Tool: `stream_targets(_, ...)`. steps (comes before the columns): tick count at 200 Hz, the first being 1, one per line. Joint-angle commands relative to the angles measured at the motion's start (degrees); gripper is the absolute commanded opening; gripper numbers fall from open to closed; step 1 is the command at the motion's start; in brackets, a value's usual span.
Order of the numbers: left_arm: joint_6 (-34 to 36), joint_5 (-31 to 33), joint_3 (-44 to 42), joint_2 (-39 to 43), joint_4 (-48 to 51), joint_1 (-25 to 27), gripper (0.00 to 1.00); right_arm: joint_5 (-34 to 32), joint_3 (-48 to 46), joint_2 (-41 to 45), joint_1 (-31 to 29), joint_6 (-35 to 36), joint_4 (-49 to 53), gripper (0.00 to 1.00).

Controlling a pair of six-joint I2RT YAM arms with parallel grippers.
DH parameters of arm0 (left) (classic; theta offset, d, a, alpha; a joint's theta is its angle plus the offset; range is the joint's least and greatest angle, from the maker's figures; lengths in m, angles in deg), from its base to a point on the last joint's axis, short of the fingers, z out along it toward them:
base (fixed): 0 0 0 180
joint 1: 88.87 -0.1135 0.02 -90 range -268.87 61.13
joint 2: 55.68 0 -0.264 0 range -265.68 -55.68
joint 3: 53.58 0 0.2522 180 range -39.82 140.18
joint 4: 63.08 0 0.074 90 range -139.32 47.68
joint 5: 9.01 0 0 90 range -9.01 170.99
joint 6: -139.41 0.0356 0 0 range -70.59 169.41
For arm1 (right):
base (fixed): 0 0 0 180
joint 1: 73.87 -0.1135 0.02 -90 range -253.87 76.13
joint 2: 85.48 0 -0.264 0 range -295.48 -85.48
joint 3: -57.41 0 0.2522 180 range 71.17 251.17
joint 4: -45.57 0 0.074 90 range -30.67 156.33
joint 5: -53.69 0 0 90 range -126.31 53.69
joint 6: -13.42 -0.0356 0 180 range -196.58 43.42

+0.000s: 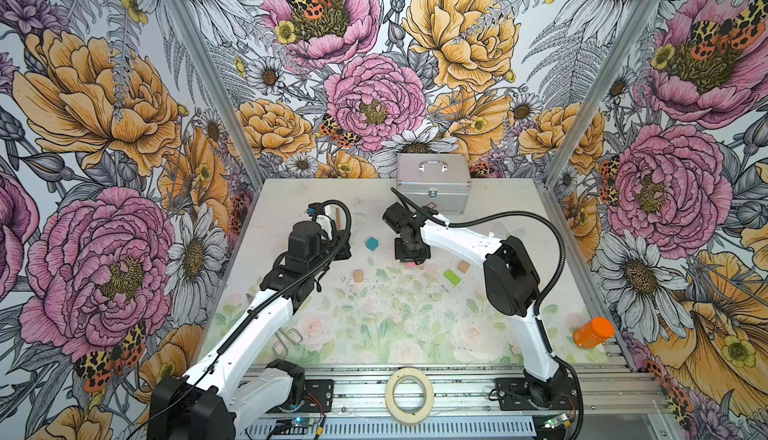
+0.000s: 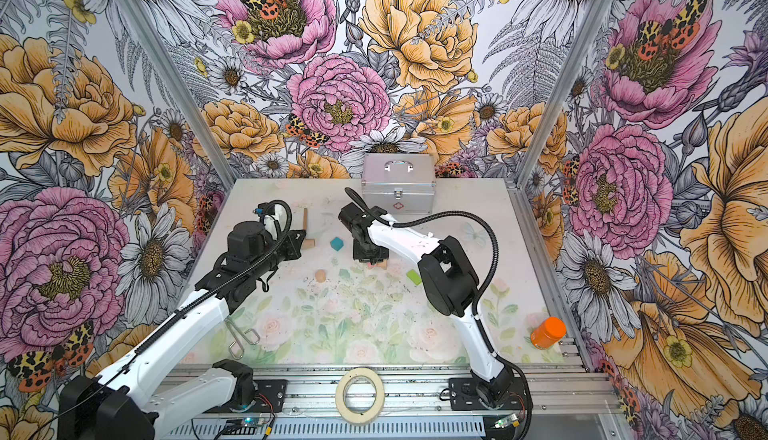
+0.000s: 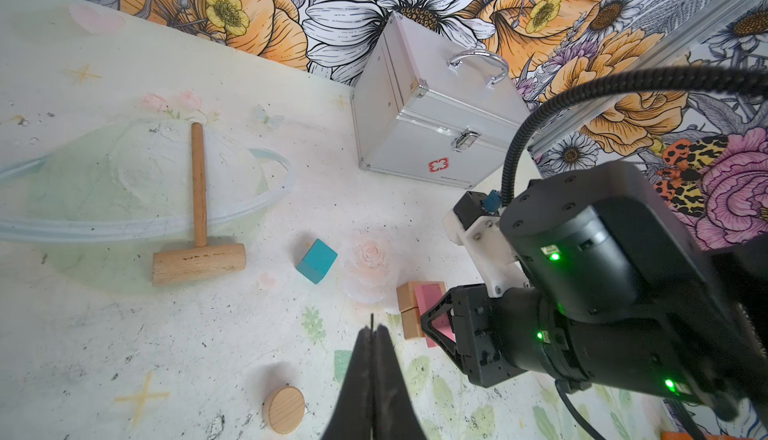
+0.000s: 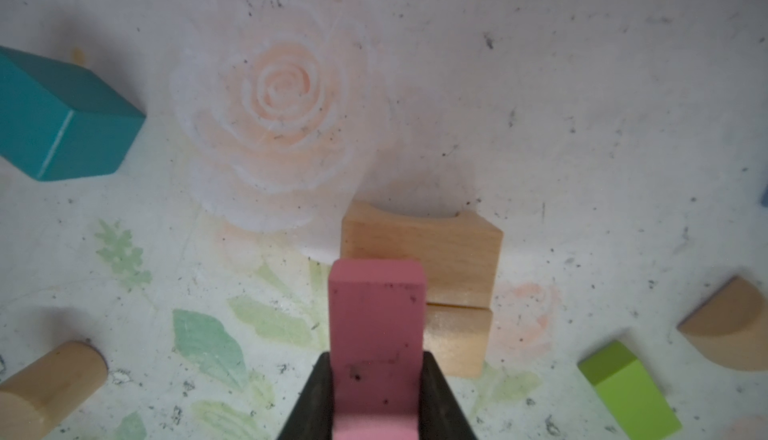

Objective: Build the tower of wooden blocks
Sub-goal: 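Lower the pink block against the side of the wooden stack with the right gripper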

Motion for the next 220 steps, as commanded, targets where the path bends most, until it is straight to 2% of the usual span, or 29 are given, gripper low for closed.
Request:
stream_targets(1,0.08,-0.99,-0.60,-0.21,-0.22,-0.60,0.04,-0.53,1.72,-1.16,0.58,-0.68,0.11,0.00)
stream_targets(220,0.21,-1.12,-1.01,-0.13,-0.47,-0.78,0.04,0.36,2.17,-1.75,0.85,-2.96,0.16,0.00)
